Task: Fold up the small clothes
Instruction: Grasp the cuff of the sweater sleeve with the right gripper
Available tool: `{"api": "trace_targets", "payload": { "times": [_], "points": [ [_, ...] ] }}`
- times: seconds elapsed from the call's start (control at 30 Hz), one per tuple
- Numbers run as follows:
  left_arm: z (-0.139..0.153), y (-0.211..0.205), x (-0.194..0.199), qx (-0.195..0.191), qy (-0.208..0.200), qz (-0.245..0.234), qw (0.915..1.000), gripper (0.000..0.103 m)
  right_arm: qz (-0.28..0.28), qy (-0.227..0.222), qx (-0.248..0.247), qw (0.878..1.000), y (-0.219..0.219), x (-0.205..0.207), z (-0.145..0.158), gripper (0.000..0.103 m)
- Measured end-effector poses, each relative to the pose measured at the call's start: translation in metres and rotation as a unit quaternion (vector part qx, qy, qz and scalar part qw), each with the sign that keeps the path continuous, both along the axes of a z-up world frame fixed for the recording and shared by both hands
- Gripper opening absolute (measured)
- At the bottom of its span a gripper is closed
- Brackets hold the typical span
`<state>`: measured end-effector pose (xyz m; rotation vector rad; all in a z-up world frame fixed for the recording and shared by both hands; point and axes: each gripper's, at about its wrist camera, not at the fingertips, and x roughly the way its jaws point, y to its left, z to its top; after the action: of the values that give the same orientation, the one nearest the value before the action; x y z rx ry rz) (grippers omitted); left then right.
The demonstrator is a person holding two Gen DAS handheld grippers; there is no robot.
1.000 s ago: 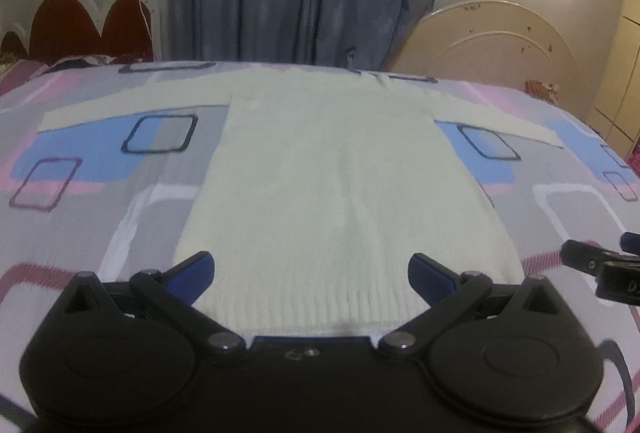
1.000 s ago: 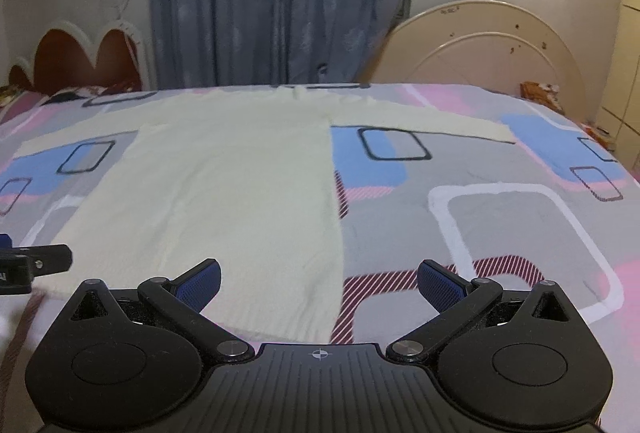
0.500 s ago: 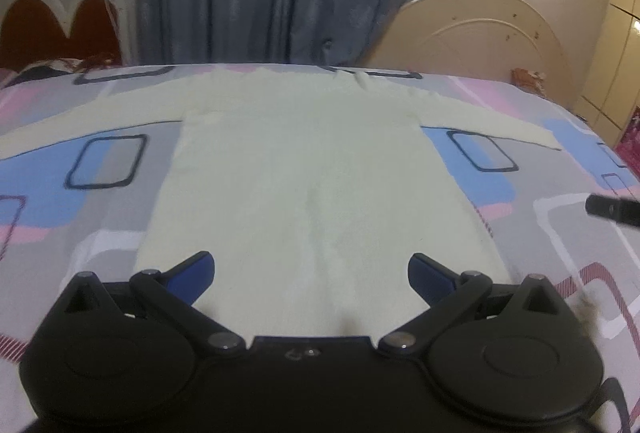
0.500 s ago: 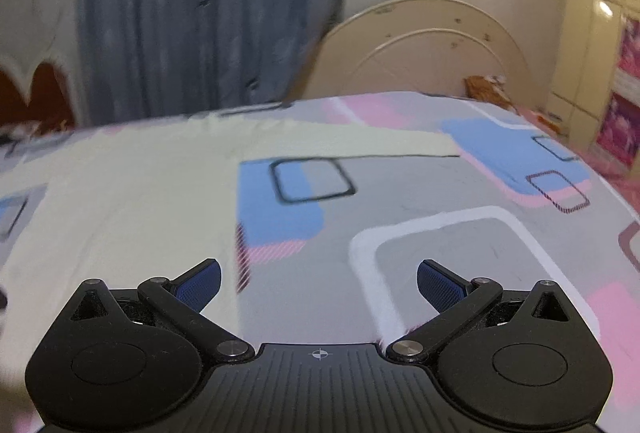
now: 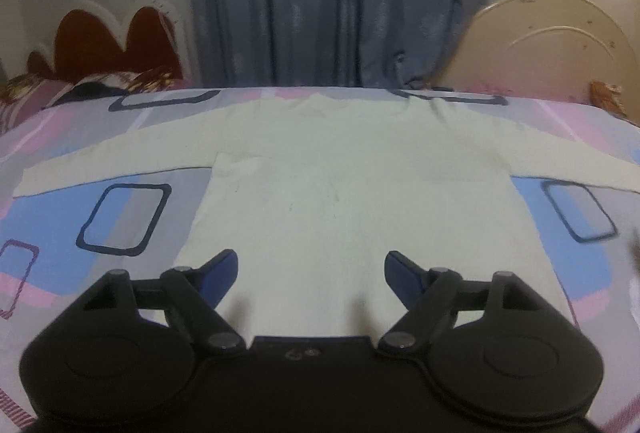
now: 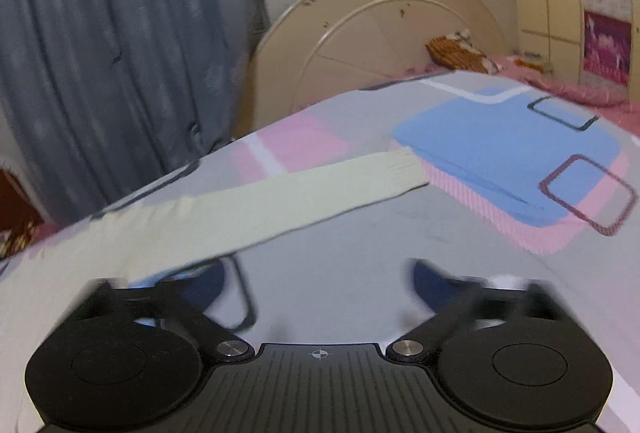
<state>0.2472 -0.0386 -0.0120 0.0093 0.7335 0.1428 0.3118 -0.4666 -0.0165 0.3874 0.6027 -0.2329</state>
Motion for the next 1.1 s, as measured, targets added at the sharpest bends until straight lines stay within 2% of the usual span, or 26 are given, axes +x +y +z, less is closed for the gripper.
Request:
{"api": "trace_targets", "payload": {
  "times": [0.1, 0.13, 0.17, 0.23, 0.47, 0.57, 0.73, 0.8, 0.87, 0.97, 1.03, 1.1],
  "points": [
    [-0.008, -0.006, 0.014, 0.009, 0.008, 0.005, 0.9999, 0.080, -0.014, -0.008, 0.024, 1.000, -0.028, 0.021, -0.014, 0.064],
    [-0.011, -0.007, 0.019, 0.009, 0.011, 0.005, 0.9999, 0.080, -0.016, -0.012, 0.030, 0.999, -0.034, 0.026, -0.018, 0.059],
    [-0.013, -0.008, 0.023, 0.005, 0.013, 0.003, 0.9999, 0.080, -0.018, -0.013, 0.038, 0.999, -0.042, 0.032, -0.022, 0.047],
    [-0.017, -0.008, 0.032, -0.004, 0.015, -0.001, 0.9999, 0.078, -0.027, -0.012, 0.059, 0.998, -0.059, 0.046, -0.033, 0.038],
    [-0.031, -0.017, 0.082, 0.000, 0.035, -0.012, 0.9993, 0.079, -0.065, -0.019, 0.132, 0.989, -0.105, 0.071, -0.059, 0.038],
    [-0.036, -0.025, 0.093, 0.002, 0.040, -0.023, 0.9990, 0.079, -0.064, -0.027, 0.141, 0.988, -0.113, 0.073, -0.063, 0.038],
    [-0.042, -0.031, 0.103, 0.004, 0.043, -0.039, 0.9983, 0.080, -0.059, -0.028, 0.129, 0.989, -0.115, 0.074, -0.061, 0.038],
    [-0.043, -0.029, 0.108, 0.006, 0.043, -0.042, 0.9982, 0.080, -0.061, -0.021, 0.112, 0.992, -0.114, 0.079, -0.060, 0.031],
    [-0.043, -0.025, 0.111, 0.005, 0.044, -0.045, 0.9980, 0.080, -0.062, -0.013, 0.095, 0.993, -0.110, 0.083, -0.060, 0.019],
    [-0.042, -0.016, 0.116, 0.015, 0.049, -0.051, 0.9974, 0.082, -0.058, -0.005, 0.077, 0.995, -0.104, 0.089, -0.059, 0.007],
    [-0.043, -0.008, 0.120, 0.023, 0.054, -0.051, 0.9969, 0.082, -0.054, -0.001, 0.056, 0.997, -0.098, 0.094, -0.057, 0.003],
    [-0.044, 0.003, 0.121, 0.018, 0.055, -0.052, 0.9969, 0.082, -0.050, 0.002, 0.030, 0.998, -0.088, 0.098, -0.052, 0.003]
  ]
}}
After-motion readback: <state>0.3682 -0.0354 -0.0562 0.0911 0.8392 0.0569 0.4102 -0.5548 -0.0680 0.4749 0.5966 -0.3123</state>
